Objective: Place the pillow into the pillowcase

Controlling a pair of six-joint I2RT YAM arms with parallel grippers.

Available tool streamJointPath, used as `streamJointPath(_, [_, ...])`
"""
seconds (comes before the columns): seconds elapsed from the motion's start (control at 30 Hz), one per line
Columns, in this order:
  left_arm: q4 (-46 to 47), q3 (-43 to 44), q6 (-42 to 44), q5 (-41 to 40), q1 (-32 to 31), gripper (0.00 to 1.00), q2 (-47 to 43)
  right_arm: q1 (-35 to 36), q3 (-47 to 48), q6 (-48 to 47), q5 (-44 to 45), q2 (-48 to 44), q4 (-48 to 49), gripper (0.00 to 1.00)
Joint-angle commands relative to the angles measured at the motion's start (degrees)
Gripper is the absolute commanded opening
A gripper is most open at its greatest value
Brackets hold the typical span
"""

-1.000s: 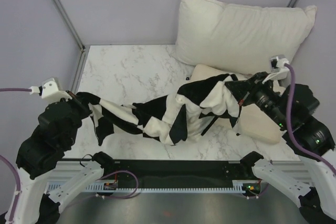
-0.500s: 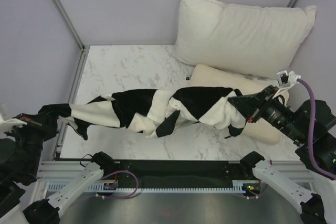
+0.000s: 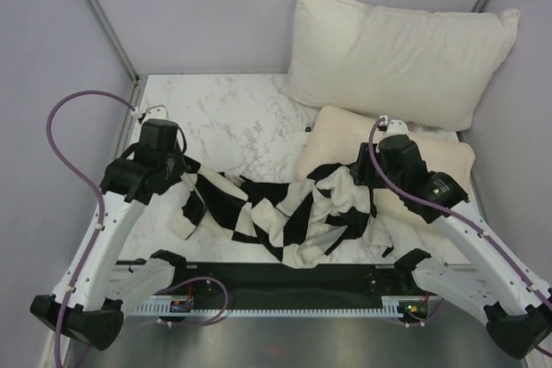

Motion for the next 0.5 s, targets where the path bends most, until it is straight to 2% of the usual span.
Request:
streamJointPath(0.0, [9.5, -1.4, 6.3, 10.0, 7.0, 0.02, -1.5, -0.1, 1.0, -2.7, 11.1, -1.2, 3.1, 0.63])
streamJointPath(0.07, [10.2, -2.2, 7.7, 13.6, 12.8, 0.02, -0.1, -0.1, 1.0, -3.3, 11.0, -1.3, 4.0, 0.78])
streamJointPath(0.1, [10.9, -2.7, 8.6, 18.8, 14.8, 0.02, 0.6, -0.1, 1.5, -3.8, 10.1, -1.5, 5.2, 0.85])
streamJointPath(0.17, [12.3, -3.8, 8.8, 22.4, 18.8, 0.02, 1.0, -0.1, 2.4, -4.6, 8.0, -0.9, 6.4, 0.85])
streamJointPath(0.27, [15.9, -7.0, 8.0, 26.0, 19.1, 0.02, -3.2, -0.1, 5.4, -6.9, 5.4, 2.8, 7.8, 0.84])
streamJointPath(0.37, [17.2, -9.1, 8.9, 25.9, 19.1, 0.02, -8.7, 0.0, 8.8, -10.6, 1.4, 8.1, 7.7, 0.89])
streamJointPath(0.47, [15.4, -8.9, 11.7, 24.3, 19.1, 0.09, -11.8, 0.3, 10.4, -14.9, -5.6, 12.6, 8.2, 0.9])
